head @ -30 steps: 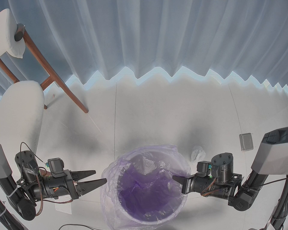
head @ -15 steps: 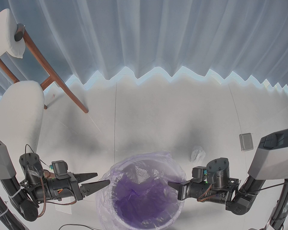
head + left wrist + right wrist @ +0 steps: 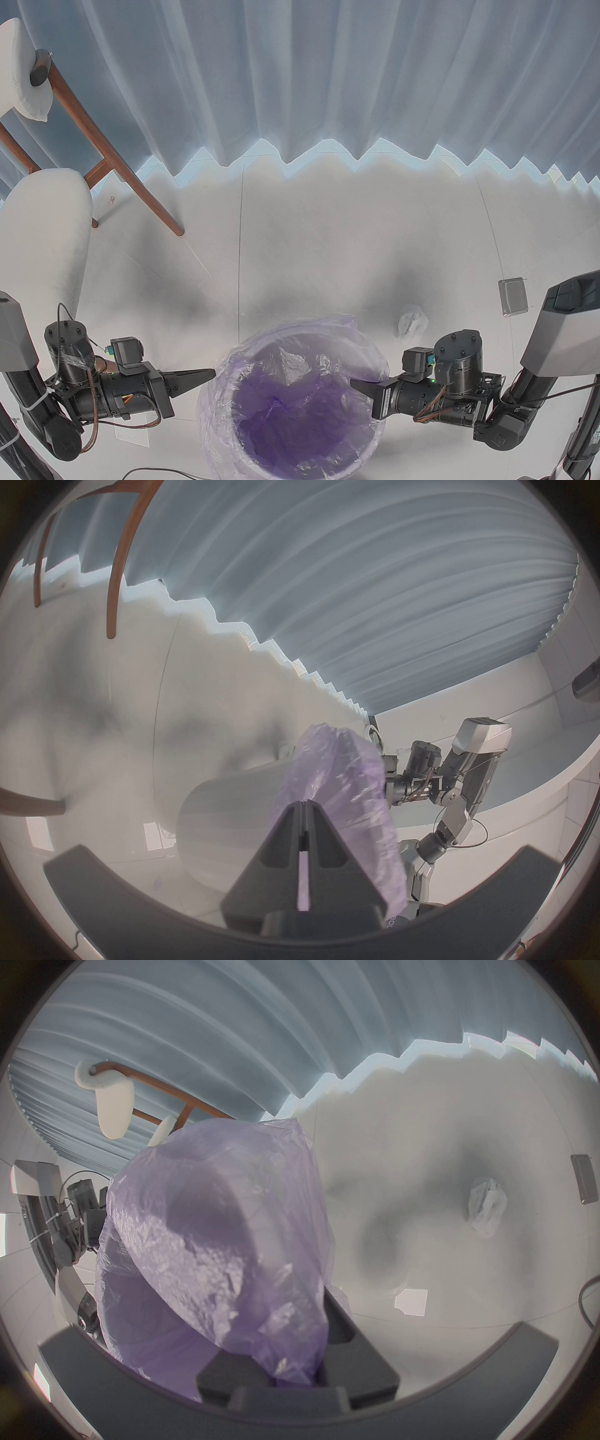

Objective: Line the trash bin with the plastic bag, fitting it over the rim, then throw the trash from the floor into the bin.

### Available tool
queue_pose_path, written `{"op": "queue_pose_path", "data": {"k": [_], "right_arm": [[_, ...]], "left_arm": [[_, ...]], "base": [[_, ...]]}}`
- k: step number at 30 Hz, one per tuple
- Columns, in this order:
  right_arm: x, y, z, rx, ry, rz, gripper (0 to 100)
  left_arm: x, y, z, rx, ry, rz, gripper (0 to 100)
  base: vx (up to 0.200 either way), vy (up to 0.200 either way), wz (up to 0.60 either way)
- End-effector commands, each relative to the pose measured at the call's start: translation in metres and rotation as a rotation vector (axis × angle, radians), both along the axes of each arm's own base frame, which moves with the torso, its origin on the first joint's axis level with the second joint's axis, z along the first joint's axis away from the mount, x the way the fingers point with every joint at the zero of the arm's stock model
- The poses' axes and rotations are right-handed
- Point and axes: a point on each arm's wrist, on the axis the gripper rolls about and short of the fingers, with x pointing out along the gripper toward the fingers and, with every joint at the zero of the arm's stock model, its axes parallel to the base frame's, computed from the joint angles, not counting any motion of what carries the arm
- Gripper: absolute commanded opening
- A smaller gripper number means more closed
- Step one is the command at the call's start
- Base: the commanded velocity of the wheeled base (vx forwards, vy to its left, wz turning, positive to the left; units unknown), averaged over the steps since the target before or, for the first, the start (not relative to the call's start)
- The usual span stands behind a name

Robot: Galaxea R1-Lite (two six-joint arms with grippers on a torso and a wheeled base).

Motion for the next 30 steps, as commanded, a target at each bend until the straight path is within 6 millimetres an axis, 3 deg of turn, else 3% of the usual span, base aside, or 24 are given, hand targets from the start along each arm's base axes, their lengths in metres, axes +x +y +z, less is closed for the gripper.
{"op": "queue_pose_path", "data": {"k": [1, 15, 30], "right_arm": [[-0.004, -0.003, 0.006, 0.019, -0.017, 0.004, 0], [-0.008, -0.008, 0.013, 0.101, -0.081, 0.028, 0], [-0.001, -0.003, 0.023, 0.206, -0.099, -0.003, 0]], "left_arm": [[0.002, 0.001, -0.005, 0.005, 0.022, 0.004, 0], [0.030, 0.023, -0.028, 0.016, 0.095, 0.126, 0], [0.034, 0.026, -0.035, 0.019, 0.121, 0.143, 0]], "base": [[0.000, 0.000, 0.00], [0.000, 0.000, 0.00], [0.000, 0.000, 0.00]]}}
